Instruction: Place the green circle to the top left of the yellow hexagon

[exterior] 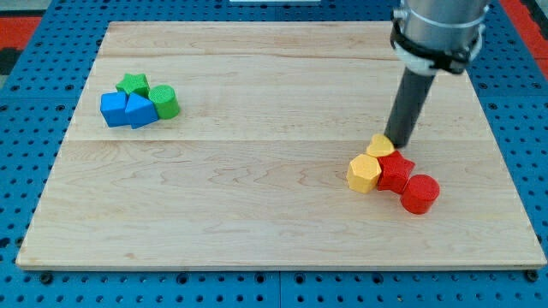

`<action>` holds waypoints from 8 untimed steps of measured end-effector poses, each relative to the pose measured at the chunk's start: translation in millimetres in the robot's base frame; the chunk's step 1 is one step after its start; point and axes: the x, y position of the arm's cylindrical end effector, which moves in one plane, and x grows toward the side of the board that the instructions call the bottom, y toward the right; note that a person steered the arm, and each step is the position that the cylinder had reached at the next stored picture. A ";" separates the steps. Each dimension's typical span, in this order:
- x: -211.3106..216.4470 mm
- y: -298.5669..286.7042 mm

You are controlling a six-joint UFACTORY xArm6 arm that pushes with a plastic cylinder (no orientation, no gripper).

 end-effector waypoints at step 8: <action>-94.3 -328.8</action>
